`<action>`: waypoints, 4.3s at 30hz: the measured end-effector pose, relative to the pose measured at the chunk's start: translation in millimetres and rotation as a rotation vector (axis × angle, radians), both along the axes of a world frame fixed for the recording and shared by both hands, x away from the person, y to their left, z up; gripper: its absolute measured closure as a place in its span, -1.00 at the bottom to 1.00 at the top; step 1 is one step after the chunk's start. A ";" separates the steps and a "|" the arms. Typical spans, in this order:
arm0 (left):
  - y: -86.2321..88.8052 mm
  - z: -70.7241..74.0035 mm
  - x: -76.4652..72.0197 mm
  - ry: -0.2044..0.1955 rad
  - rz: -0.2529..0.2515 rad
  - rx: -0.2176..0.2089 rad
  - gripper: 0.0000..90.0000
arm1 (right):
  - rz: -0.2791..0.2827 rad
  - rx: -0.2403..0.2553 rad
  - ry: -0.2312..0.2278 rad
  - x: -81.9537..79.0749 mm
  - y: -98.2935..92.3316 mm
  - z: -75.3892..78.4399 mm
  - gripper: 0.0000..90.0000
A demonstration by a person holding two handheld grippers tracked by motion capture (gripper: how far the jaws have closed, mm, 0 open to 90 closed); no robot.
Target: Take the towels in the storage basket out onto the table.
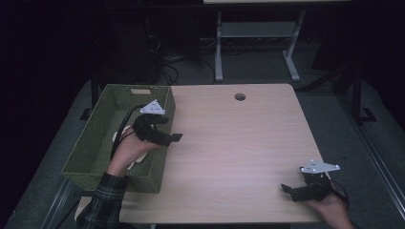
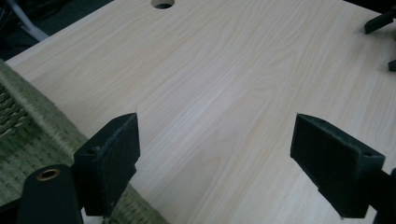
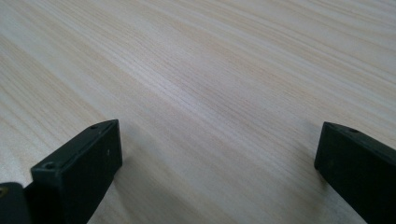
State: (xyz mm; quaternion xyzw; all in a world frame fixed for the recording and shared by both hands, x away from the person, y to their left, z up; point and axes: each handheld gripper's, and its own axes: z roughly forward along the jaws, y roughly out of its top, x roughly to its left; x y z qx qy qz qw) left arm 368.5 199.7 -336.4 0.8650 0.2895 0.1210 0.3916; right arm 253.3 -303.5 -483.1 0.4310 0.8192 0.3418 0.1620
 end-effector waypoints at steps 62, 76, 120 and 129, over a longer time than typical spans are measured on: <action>120.0 -65.6 45.6 0.097 0.311 0.190 -0.64 | 0.000 0.000 0.000 0.0 0.0 0.0 -0.99; 129.4 -86.5 51.9 0.196 0.352 0.232 -0.64 | 0.000 0.000 0.000 -0.1 0.1 0.0 -0.99; 151.6 -50.5 32.2 0.199 0.399 -0.013 0.65 | 0.000 0.000 0.000 0.0 0.0 0.0 -0.99; 153.7 -29.9 20.6 0.135 0.367 -0.082 0.65 | -0.001 0.001 0.000 0.0 0.1 0.0 -0.99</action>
